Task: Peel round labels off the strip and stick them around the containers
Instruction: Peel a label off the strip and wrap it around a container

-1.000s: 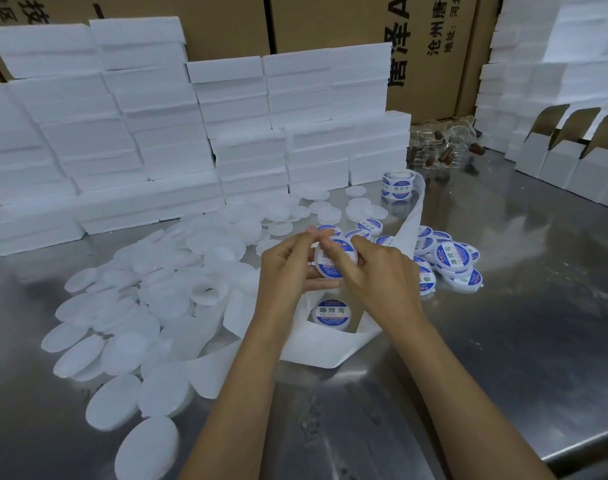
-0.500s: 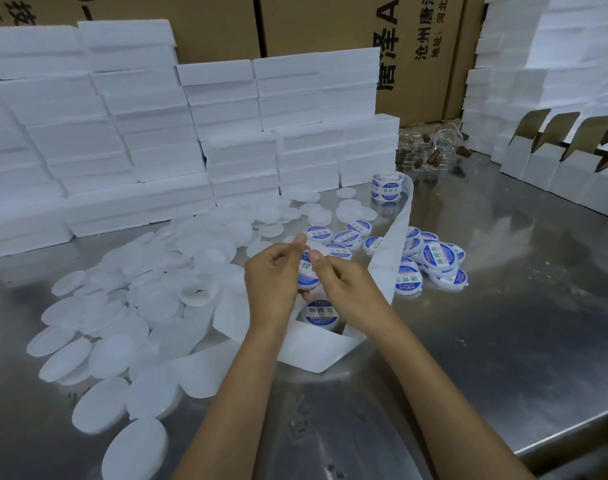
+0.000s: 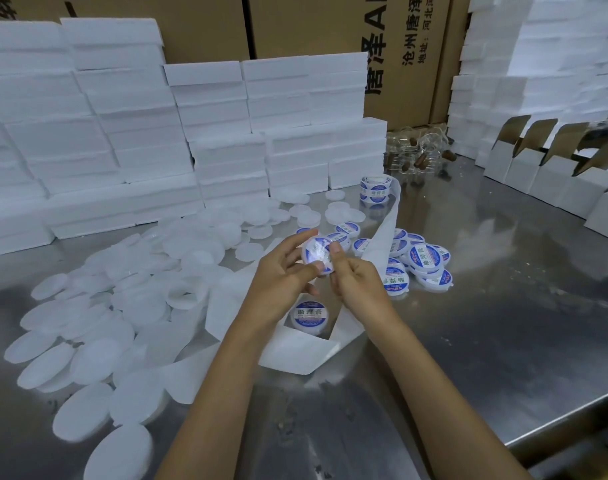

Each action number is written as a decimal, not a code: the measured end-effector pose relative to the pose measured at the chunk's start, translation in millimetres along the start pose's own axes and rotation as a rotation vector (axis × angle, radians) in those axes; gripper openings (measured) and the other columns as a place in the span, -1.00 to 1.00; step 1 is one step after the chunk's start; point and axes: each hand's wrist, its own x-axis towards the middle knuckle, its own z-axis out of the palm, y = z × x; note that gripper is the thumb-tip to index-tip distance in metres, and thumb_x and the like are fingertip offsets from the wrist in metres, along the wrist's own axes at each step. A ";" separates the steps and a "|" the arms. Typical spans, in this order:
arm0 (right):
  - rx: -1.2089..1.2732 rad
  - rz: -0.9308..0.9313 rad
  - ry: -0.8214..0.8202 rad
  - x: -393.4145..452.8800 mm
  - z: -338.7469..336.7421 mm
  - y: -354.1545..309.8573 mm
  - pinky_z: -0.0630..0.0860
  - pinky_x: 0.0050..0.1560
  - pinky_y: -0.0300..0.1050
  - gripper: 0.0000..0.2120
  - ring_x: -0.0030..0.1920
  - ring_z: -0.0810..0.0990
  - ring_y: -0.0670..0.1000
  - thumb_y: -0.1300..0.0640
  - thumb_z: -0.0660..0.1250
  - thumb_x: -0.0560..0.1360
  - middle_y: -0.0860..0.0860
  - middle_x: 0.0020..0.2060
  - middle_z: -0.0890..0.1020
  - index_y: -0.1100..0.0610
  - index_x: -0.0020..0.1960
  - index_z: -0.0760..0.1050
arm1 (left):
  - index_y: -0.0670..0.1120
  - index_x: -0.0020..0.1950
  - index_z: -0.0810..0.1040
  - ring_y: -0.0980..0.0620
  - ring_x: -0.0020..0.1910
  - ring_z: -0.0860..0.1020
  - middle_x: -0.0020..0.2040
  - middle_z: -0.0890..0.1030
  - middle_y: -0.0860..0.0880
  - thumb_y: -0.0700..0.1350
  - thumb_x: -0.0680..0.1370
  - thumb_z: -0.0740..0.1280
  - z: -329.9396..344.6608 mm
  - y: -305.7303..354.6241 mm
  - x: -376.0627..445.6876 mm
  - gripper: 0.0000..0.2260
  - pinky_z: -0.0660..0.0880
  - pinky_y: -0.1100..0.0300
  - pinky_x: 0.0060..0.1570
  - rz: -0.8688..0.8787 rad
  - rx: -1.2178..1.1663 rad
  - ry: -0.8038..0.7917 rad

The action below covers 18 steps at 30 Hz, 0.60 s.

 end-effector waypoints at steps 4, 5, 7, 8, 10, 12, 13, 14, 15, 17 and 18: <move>-0.005 -0.076 -0.042 -2.6 2.5 -1.0 0.32 -0.27 -0.12 -0.47 -0.42 0.32 -0.06 -0.13 0.17 0.63 0.02 -0.48 0.34 0.22 -0.35 0.33 | -0.03 0.26 0.61 0.03 -0.11 0.67 0.04 0.73 -0.03 -0.38 0.51 0.39 -6.5 -1.4 1.6 -0.61 0.56 0.21 -0.30 0.036 -0.020 0.077; -0.006 -0.099 -0.045 -2.1 1.6 -0.8 0.31 -0.27 -0.12 -0.47 -0.40 0.31 -0.05 -0.12 0.19 0.63 0.05 -0.46 0.34 0.29 -0.32 0.34 | -0.03 0.24 0.62 0.04 -0.14 0.68 0.00 0.74 -0.02 -0.37 0.52 0.40 -8.1 -2.4 2.2 -0.64 0.55 0.22 -0.32 0.040 -0.029 0.098; -0.005 -0.124 -0.048 -0.9 0.4 0.3 0.29 -0.26 -0.10 -0.44 -0.36 0.31 -0.02 -0.11 0.22 0.62 0.11 -0.41 0.33 0.40 -0.25 0.35 | -0.02 0.23 0.63 0.05 -0.17 0.69 -0.04 0.74 -0.01 -0.32 0.53 0.41 -10.7 -4.7 2.6 -0.68 0.55 0.24 -0.34 0.038 -0.051 0.104; -0.001 -0.132 -0.049 -0.3 0.5 1.0 0.28 -0.26 -0.11 -0.44 -0.36 0.30 -0.02 -0.11 0.22 0.62 0.11 -0.41 0.33 0.40 -0.24 0.35 | -0.02 0.24 0.63 0.05 -0.18 0.69 -0.04 0.75 -0.01 -0.29 0.54 0.41 -11.2 -5.6 2.7 -0.69 0.55 0.25 -0.34 0.035 -0.054 0.104; 0.001 -0.138 -0.030 1.0 0.9 2.5 0.26 -0.30 -0.13 -0.47 -0.37 0.29 -0.04 -0.10 0.23 0.62 0.07 -0.43 0.32 0.33 -0.30 0.33 | -0.02 0.28 0.60 0.03 -0.20 0.70 -0.08 0.75 -0.01 -0.25 0.57 0.40 -9.7 -6.3 3.0 -0.70 0.58 0.23 -0.33 0.031 -0.070 0.135; 0.011 -0.105 0.109 4.6 -1.7 5.0 0.26 -0.37 -0.19 -0.50 -0.41 0.29 -0.07 -0.10 0.23 0.62 0.02 -0.47 0.34 0.20 -0.37 0.33 | 0.01 0.34 0.53 -0.01 -0.24 0.70 -0.11 0.75 -0.01 -0.22 0.60 0.37 -6.6 -4.8 4.4 -0.68 0.61 0.18 -0.31 0.011 -0.118 0.203; 0.034 -0.059 0.231 7.9 -5.5 7.5 0.27 -0.39 -0.22 -0.51 -0.42 0.30 -0.08 -0.11 0.23 0.62 0.00 -0.48 0.36 0.16 -0.38 0.34 | 0.02 0.36 0.49 -0.02 -0.26 0.70 -0.11 0.75 -0.01 -0.21 0.61 0.36 -6.0 -3.5 5.5 -0.66 0.63 0.17 -0.31 -0.006 -0.144 0.243; 0.085 0.012 0.359 11.7 -11.3 10.2 0.31 -0.36 -0.22 -0.51 -0.42 0.33 -0.07 -0.12 0.22 0.62 0.01 -0.48 0.39 0.15 -0.38 0.36 | 0.00 0.37 0.47 -0.03 -0.27 0.70 -0.10 0.75 -0.03 -0.21 0.61 0.35 -6.7 -2.1 6.4 -0.65 0.63 0.18 -0.31 -0.028 -0.164 0.286; 0.165 0.103 0.470 15.6 -19.3 13.3 0.35 -0.31 -0.17 -0.49 -0.41 0.36 -0.04 -0.13 0.20 0.62 0.01 -0.47 0.44 0.17 -0.38 0.39 | -0.02 0.37 0.48 -0.04 -0.27 0.69 -0.09 0.74 -0.05 -0.22 0.60 0.35 -8.3 -0.6 7.3 -0.65 0.63 0.18 -0.31 -0.050 -0.175 0.326; 0.353 0.283 0.604 21.2 -36.8 18.1 0.41 -0.33 -0.14 -0.49 -0.45 0.42 -0.03 -0.14 0.17 0.62 -0.03 -0.49 0.51 0.13 -0.39 0.46 | -0.06 0.36 0.51 -0.05 -0.26 0.68 -0.07 0.73 -0.10 -0.22 0.60 0.32 -12.6 1.1 7.6 -0.68 0.61 0.20 -0.33 -0.079 -0.174 0.376; 0.418 0.343 0.633 22.7 -44.4 20.1 0.41 -0.41 -0.16 -0.51 -0.49 0.42 -0.05 -0.13 0.16 0.63 -0.04 -0.50 0.52 0.11 -0.37 0.49 | -0.07 0.34 0.53 -0.06 -0.26 0.67 -0.06 0.73 -0.11 -0.22 0.61 0.29 -14.5 1.0 7.2 -0.70 0.60 0.22 -0.34 -0.087 -0.162 0.388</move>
